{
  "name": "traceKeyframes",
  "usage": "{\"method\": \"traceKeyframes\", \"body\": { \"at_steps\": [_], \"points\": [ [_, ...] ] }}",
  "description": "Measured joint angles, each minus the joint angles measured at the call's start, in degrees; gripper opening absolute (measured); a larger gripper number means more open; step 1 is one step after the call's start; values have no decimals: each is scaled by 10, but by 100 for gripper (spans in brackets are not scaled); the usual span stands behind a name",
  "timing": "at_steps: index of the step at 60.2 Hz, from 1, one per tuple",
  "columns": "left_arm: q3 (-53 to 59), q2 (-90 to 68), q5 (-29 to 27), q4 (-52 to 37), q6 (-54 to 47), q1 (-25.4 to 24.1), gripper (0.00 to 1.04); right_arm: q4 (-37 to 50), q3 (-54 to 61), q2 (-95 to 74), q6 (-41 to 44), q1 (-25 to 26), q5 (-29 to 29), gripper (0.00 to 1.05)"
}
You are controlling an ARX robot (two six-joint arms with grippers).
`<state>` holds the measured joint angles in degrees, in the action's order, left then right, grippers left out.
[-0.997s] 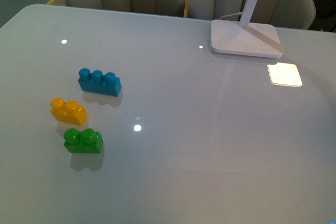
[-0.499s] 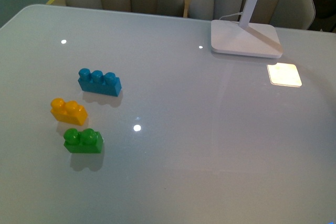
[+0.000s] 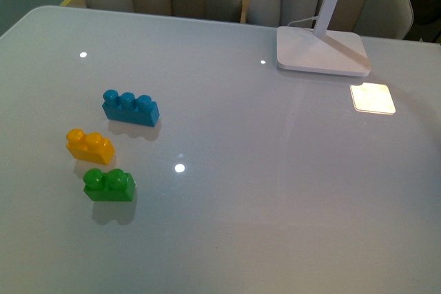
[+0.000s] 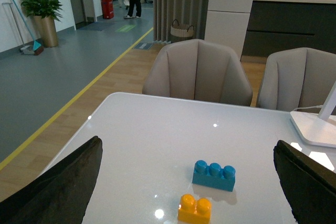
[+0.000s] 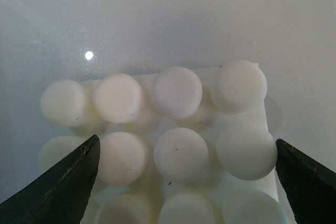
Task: Insert yellow block into base center
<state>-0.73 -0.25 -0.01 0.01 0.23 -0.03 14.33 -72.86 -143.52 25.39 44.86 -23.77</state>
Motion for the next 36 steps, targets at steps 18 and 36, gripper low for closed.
{"method": "traceKeyframes", "body": {
  "at_steps": [18,36],
  "points": [
    [0,0,0,0,0,0,97,48,92,36,-18,-42,22,96],
    [0,0,0,0,0,0,97,128,178,61,-77,-114,85,96]
  ]
}}
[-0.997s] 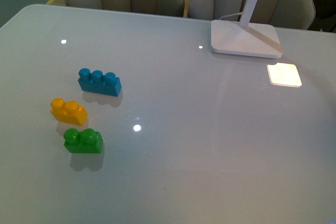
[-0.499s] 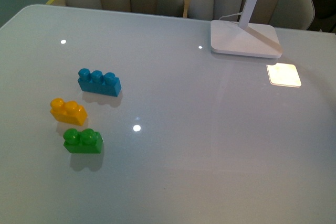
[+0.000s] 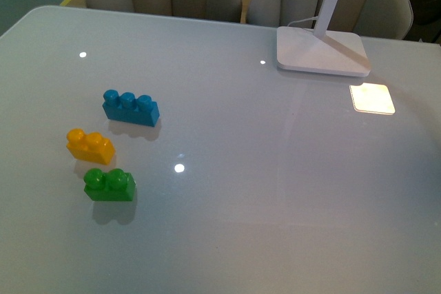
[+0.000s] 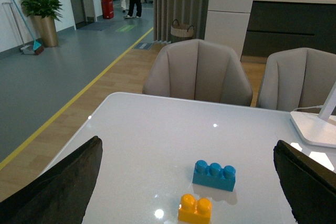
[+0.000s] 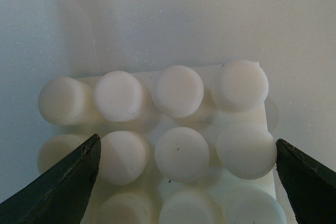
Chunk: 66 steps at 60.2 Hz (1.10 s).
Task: Insert yellow block into base center
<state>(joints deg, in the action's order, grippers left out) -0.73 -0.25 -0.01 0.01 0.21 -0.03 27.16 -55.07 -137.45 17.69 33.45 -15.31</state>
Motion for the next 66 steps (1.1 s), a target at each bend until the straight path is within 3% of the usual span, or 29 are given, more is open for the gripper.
{"method": "traceKeyframes", "body": {
  "at_steps": [22,54,66],
  "points": [
    [0,0,0,0,0,0,97,91,65,1,-73,-99,109,96],
    [0,0,0,0,0,0,97,137,79,-27,-163,-244,138,96],
    [0,0,0,0,0,0,97,153,80,-41,-257,-342,129,97]
  ]
}}
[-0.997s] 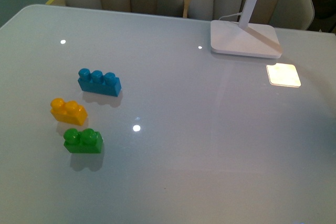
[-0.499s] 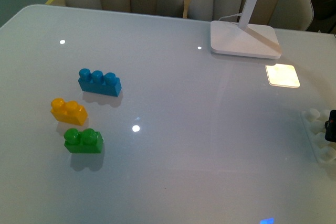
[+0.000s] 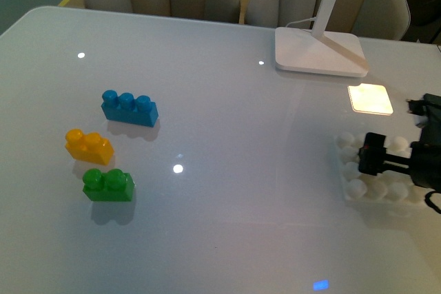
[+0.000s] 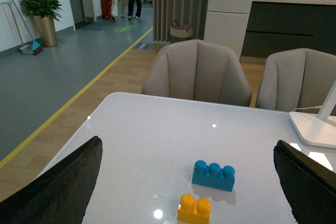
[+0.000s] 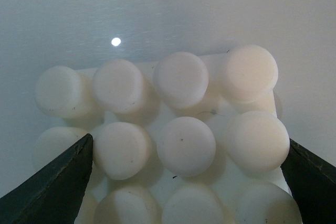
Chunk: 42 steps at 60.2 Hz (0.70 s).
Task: Insert yellow block into base center
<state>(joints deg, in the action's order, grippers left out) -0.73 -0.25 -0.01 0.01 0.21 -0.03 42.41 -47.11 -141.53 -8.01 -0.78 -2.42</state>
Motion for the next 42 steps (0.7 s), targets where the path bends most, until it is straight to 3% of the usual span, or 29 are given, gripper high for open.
{"method": "traceKeyframes", "body": {
  "at_steps": [23,42],
  "points": [
    [0,0,0,0,0,0,97,-8,-24,-6,-145,-184,42,96],
    [0,0,0,0,0,0,97,-59,-87,-13,-291,-239,71,96]
  ]
}}
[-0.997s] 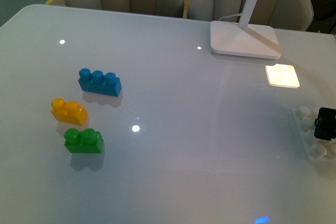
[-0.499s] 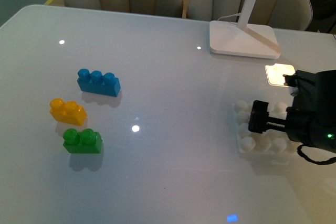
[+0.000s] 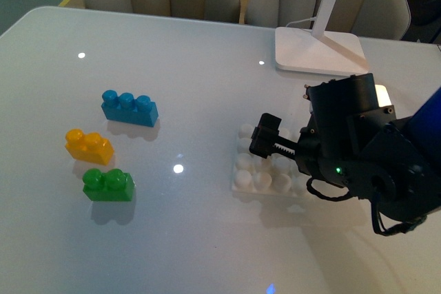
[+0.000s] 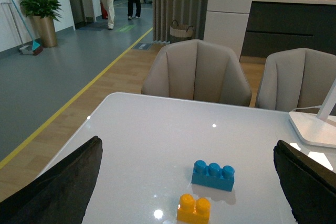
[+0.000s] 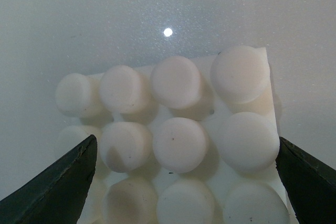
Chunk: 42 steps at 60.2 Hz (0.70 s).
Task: Insert yellow block into base center
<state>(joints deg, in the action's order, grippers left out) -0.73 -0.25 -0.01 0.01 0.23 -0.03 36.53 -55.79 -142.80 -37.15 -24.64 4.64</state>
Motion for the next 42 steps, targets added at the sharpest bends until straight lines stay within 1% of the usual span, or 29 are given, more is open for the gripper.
{"method": "traceKeyframes", "body": {
  "at_steps": [8,27,33,42],
  "points": [
    [0,0,0,0,0,0,97,-33,-37,-7,-27,-26,18,96],
    [0,0,0,0,0,0,97,-114,-125,-25,-43,-104,21,96],
    [0,0,0,0,0,0,97,-126,-143,-31,-47,-116,23,96],
    [0,0,0,0,0,0,97,-133,-156,-35,-63,-121,17,96]
  ]
}}
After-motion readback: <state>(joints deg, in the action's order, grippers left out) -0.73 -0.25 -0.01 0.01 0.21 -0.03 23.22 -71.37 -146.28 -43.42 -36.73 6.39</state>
